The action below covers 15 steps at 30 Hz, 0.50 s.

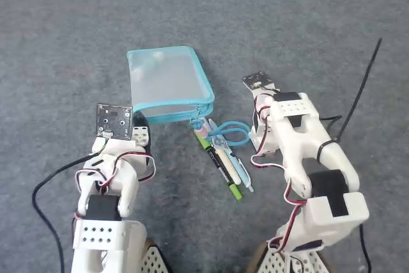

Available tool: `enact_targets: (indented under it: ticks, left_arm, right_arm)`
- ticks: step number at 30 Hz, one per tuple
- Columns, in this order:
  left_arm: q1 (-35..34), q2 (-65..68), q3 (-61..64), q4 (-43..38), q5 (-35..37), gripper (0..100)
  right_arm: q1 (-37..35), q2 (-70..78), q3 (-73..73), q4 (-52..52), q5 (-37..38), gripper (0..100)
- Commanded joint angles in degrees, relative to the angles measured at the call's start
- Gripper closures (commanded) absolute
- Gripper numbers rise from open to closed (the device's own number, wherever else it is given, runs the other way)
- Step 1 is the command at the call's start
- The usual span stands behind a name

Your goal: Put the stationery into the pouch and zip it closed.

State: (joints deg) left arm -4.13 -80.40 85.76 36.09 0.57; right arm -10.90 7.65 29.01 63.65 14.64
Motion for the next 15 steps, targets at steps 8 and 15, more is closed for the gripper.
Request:
enact_targets:
  ticks: [8,15]
  left_arm:
    - [-0.1,-0.8,-2.0,-0.8,-1.0,99]
    - [-0.1,-0.8,-2.0,-0.8,-1.0,99]
  right_arm:
    - [1.1,0.5,0.3,0.1,-1.2,90.8]
    - [1.3,0.0,0.4,0.0,-1.1,99.1]
